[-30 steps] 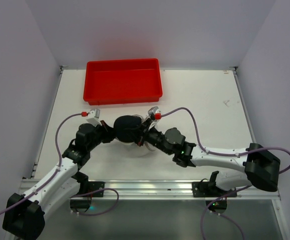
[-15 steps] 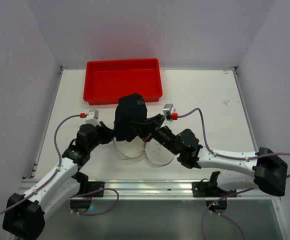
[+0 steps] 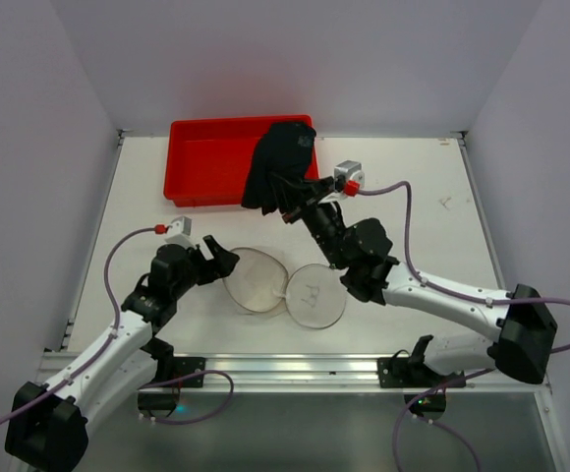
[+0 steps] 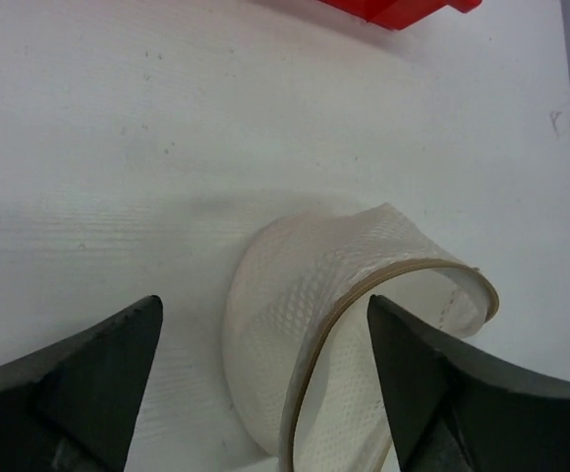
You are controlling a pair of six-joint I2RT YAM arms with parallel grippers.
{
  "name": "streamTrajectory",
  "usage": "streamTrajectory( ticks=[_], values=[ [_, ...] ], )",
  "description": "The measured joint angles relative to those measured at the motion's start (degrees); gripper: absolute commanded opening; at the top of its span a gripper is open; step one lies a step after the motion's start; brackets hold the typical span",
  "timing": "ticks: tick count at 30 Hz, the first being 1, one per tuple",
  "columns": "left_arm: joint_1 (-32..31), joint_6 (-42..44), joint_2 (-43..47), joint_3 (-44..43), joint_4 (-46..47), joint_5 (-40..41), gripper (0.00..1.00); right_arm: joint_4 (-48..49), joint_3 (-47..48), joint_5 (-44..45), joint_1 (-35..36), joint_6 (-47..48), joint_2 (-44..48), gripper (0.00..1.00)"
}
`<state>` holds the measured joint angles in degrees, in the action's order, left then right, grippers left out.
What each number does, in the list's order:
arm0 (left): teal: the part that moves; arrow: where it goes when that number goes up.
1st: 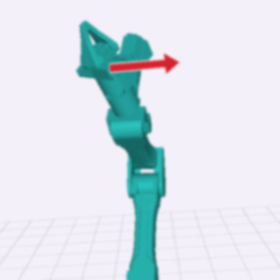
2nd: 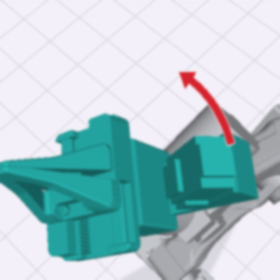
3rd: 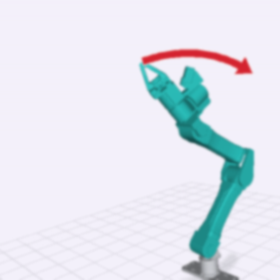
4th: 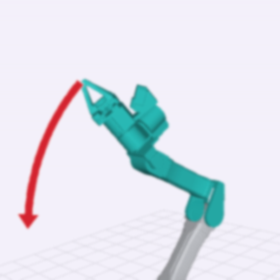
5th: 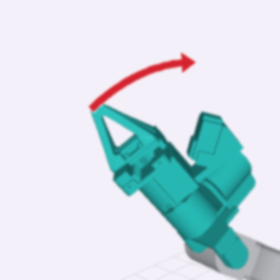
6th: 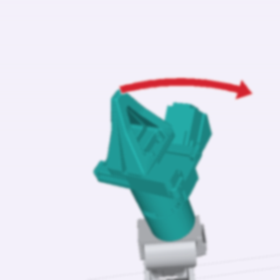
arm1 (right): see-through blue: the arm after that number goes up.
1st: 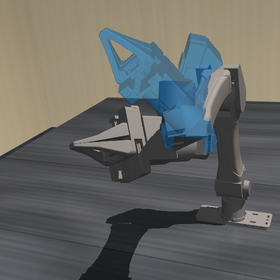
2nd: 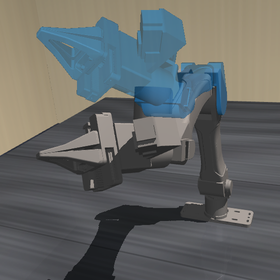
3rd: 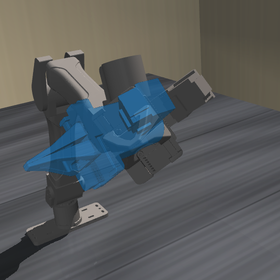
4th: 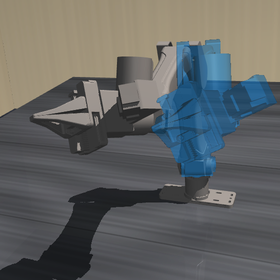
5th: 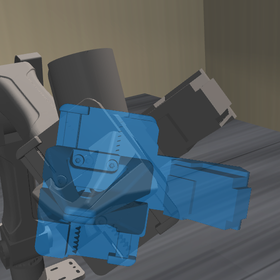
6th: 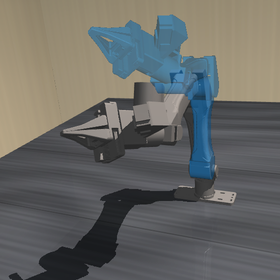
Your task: Unzip the laundry bag and remove the bra
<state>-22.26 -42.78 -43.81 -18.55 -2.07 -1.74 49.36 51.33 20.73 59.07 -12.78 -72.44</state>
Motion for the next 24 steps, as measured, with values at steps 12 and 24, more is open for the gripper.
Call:
streamTrajectory(
  ticks=[12,24],
  values=[
    [0.0,-0.11,5.18,-5.86,-4.55,0.04,1.0,-0.74,17.03,2.25,-9.97,-2.4,-22.29,0.0],
    [0.0,0.46,19.43,-7.5,-6.16,2.4,1.0,-1.05,38.38,0.61,-14.62,-12.31,-49.05,0.0]
  ],
)
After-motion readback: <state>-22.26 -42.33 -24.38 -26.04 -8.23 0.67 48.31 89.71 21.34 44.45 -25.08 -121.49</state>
